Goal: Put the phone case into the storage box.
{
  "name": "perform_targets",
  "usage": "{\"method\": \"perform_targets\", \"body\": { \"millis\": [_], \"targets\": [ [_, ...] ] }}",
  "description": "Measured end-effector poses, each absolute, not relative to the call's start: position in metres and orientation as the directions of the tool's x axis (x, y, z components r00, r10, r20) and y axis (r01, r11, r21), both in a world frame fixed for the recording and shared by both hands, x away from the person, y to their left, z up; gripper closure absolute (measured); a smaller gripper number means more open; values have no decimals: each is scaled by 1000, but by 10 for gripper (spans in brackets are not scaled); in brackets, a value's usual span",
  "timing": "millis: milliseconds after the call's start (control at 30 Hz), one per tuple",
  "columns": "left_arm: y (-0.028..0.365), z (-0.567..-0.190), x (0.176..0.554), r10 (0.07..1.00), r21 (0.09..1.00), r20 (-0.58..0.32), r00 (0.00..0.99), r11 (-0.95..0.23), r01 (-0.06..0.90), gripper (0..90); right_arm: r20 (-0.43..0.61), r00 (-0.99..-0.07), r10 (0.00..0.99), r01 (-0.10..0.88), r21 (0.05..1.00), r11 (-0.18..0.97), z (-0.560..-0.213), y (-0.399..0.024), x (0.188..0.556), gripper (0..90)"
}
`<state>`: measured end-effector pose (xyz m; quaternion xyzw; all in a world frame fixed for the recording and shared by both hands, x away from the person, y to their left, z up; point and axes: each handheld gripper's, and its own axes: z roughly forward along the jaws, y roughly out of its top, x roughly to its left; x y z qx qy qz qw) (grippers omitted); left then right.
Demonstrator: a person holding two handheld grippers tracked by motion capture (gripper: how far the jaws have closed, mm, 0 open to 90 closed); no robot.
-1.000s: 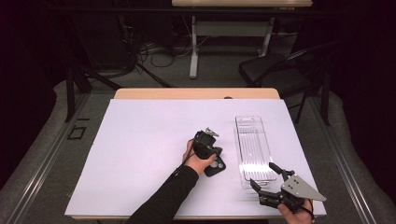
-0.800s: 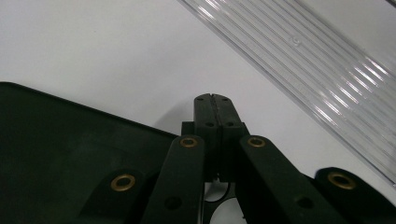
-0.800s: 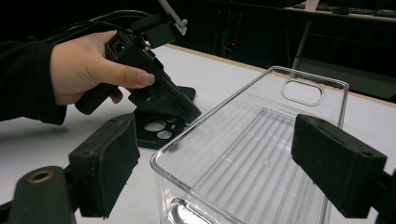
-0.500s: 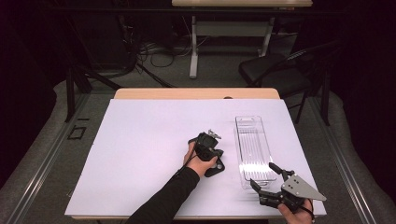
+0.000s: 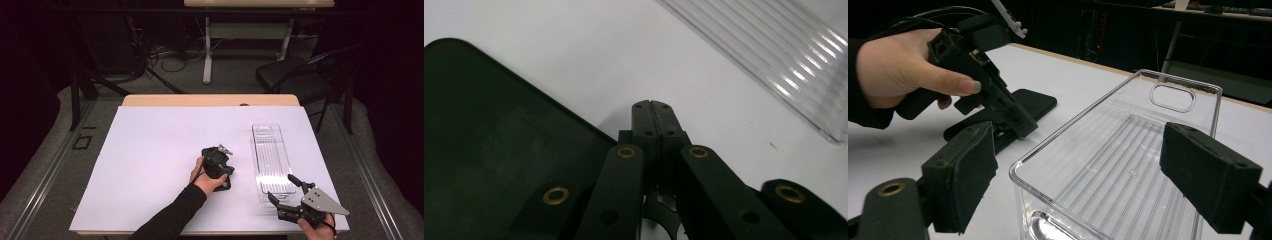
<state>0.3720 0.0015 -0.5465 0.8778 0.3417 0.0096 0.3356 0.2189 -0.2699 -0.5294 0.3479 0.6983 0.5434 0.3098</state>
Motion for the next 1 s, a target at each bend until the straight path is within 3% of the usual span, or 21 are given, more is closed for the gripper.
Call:
{"method": "perform_targets", "body": {
  "millis": [467,1000],
  "targets": [
    [38,-544,357,613,578,-169,772,-573,581,900,-55,-566,822,149,974,168,-529,-270,219,143],
    [78,-547,354,659,561,-189,728,-536,631,900,-55,-566,823,148,975,167,-530,-269,219,143]
  ]
}}
